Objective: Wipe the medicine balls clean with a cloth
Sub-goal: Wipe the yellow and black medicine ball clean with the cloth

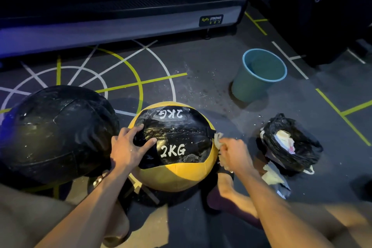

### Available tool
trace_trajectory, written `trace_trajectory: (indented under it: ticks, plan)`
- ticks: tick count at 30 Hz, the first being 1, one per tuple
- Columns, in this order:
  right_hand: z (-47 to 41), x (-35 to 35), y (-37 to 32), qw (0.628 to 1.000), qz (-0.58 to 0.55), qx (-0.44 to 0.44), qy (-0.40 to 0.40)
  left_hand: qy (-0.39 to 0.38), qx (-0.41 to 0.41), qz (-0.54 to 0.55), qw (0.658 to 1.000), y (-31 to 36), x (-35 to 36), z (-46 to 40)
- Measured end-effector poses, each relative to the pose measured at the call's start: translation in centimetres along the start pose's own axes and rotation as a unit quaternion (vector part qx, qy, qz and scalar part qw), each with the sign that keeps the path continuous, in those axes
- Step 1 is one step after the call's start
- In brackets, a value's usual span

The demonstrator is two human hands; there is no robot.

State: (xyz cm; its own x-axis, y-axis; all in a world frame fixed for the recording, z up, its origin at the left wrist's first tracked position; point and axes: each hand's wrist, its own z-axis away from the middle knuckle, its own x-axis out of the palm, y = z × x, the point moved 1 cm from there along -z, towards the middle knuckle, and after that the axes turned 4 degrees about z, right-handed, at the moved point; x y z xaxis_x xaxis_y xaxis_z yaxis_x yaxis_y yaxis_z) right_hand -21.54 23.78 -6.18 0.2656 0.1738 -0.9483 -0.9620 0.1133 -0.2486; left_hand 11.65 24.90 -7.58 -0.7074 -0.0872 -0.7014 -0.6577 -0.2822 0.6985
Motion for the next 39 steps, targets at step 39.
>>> trace_trajectory:
  ticks: [39]
  plan:
    - [0.8,2.0,-2.6,0.984,-0.143,0.085,0.064,-0.007,0.000,-0.030,1.000,-1.6,0.6,-1.0]
